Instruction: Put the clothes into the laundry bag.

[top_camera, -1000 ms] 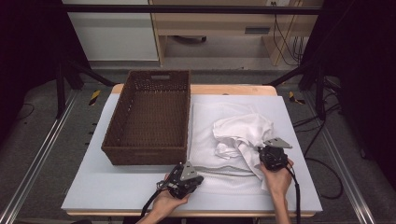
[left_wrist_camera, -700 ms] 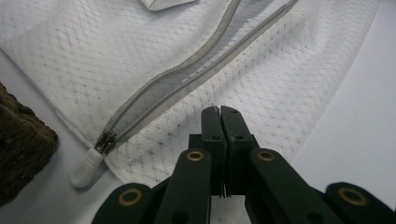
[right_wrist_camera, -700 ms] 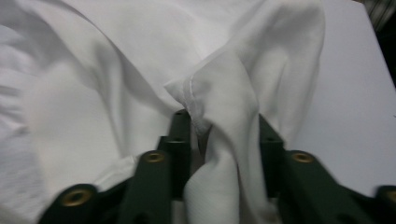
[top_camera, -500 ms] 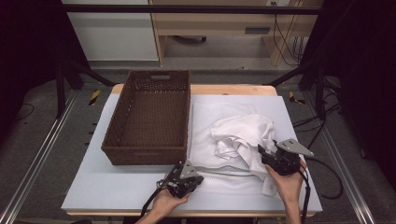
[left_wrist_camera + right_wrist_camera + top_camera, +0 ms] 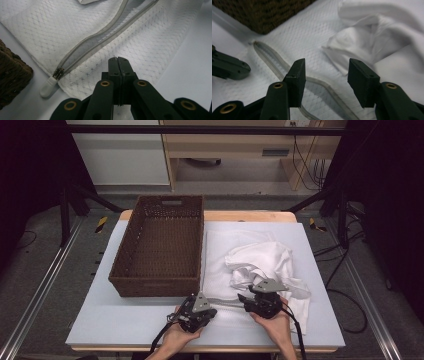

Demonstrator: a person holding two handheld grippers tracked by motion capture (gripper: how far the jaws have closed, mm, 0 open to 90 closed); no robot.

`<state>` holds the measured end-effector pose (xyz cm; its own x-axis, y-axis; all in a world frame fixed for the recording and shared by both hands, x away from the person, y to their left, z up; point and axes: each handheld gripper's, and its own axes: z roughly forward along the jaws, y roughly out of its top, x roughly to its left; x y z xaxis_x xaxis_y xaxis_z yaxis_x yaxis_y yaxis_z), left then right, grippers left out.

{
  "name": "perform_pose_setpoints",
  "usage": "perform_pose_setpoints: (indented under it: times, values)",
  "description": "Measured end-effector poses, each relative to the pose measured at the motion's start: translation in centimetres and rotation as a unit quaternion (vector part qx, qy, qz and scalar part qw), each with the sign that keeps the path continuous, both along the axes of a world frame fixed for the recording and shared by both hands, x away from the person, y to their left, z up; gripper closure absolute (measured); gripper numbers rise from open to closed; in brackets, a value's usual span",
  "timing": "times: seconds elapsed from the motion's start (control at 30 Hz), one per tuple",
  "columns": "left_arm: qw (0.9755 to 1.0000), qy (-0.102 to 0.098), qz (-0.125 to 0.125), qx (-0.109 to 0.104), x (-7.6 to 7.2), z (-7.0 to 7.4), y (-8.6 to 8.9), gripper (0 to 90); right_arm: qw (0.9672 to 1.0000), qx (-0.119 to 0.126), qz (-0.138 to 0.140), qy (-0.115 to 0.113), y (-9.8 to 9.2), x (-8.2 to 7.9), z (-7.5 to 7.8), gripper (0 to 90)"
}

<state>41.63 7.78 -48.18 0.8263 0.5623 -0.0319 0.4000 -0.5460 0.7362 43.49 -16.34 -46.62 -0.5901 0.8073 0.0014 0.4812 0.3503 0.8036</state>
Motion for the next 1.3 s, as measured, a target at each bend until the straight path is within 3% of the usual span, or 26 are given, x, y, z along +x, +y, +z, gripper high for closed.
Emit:
perform_pose_setpoints:
  times: [0.13, 0.2, 0.23, 0.33, 0.47, 0.57, 0.7, 0.8, 0.87, 0.97, 1.03, 1.13, 1.2, 1.3]
  values:
    - [1.0000, 0.002, -0.002, 0.000, 0.1, 0.0, 0.0, 89.1, 0.9993, -0.030, 0.000, 0.020, 0.4, 0.4, -1.5, 56.6]
    - [1.0000, 0.003, -0.003, 0.000, 0.1, 0.0, 0.1, 88.7, 0.9988, -0.043, -0.004, 0.025, 0.2, 0.6, -1.8, 65.1]
    - [1.0000, 0.004, -0.003, 0.000, 0.1, 0.0, 0.0, 88.5, 0.9990, -0.035, -0.008, 0.026, 0.1, 0.6, -1.8, 73.2]
    - [1.0000, 0.004, -0.002, 0.000, 0.1, 0.1, 0.0, 87.8, 0.9986, -0.050, -0.017, 0.011, -0.2, 0.5, -1.6, 87.5]
    - [0.9999, 0.009, -0.007, 0.006, 0.4, 0.3, -0.4, 86.1, 0.9991, -0.031, -0.026, -0.009, -0.7, 0.4, -0.5, 88.5]
    - [0.9999, -0.006, -0.009, 0.002, 0.7, 1.2, -0.7, 82.0, 0.9992, -0.011, -0.033, -0.019, -1.4, 0.5, 0.5, 88.5]
    - [0.9990, -0.039, -0.003, -0.019, 1.3, 3.4, -1.7, 72.3, 0.9991, 0.016, -0.034, -0.021, -2.2, 0.6, 0.9, 88.6]
    - [0.9973, -0.071, -0.012, -0.007, 2.0, 4.7, -3.5, 65.5, 0.9988, 0.025, -0.035, -0.022, -2.4, 0.6, 0.9, 88.6]
    - [0.9958, -0.091, 0.000, 0.007, 2.8, 5.0, -4.6, 62.3, 0.9986, 0.029, -0.037, -0.022, -2.4, 0.5, 1.0, 88.6]
    - [0.9967, -0.081, 0.004, 0.006, 4.4, 4.9, -5.8, 57.9, 0.9985, 0.033, -0.036, -0.026, -2.6, 0.4, 1.1, 88.6]
    - [0.9976, -0.069, -0.008, 0.005, 5.0, 4.5, -6.5, 57.3, 0.9984, 0.037, -0.033, -0.027, -2.9, 0.4, 1.1, 88.6]
    - [0.9973, -0.069, -0.018, 0.022, 5.5, 3.9, -7.3, 59.2, 0.9982, 0.043, -0.032, -0.026, -3.0, 0.4, 1.1, 88.6]
    - [0.9977, -0.066, -0.011, 0.015, 5.8, 3.8, -7.5, 64.7, 0.9984, 0.041, -0.030, -0.025, -2.9, 0.4, 1.1, 88.6]
    - [0.9980, -0.056, -0.030, 0.004, 6.2, 4.0, -7.3, 80.0, 0.9985, 0.040, -0.029, -0.025, -2.8, 0.3, 1.0, 88.4]
